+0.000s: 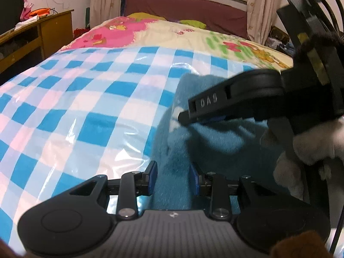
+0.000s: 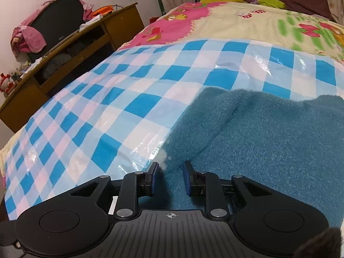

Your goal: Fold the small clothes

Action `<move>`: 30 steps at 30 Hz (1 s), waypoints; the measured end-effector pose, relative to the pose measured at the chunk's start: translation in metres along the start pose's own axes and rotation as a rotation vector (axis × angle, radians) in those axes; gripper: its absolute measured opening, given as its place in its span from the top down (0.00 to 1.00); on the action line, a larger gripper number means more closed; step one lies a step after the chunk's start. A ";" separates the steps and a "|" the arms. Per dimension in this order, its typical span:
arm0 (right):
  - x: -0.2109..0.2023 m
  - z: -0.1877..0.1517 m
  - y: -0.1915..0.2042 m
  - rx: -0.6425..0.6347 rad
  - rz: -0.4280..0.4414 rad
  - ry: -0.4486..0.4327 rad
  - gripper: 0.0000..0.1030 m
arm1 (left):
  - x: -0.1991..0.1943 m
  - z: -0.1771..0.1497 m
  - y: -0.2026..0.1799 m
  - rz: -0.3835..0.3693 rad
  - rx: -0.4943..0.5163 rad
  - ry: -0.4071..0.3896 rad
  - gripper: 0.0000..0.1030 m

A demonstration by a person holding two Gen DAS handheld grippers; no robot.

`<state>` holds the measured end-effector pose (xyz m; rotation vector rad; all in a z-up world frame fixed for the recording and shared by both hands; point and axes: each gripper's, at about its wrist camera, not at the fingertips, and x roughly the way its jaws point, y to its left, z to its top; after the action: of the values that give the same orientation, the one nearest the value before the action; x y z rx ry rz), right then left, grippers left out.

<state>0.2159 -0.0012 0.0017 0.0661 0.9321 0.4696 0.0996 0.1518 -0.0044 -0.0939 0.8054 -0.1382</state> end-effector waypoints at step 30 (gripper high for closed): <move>-0.049 -0.042 -0.073 0.393 0.312 -0.095 0.74 | 0.024 -0.004 -0.014 0.067 0.054 0.087 0.63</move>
<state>0.1853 -0.0933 -0.0051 0.5925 0.9128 0.5602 0.1120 0.1341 -0.0229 -0.0097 0.8895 -0.1010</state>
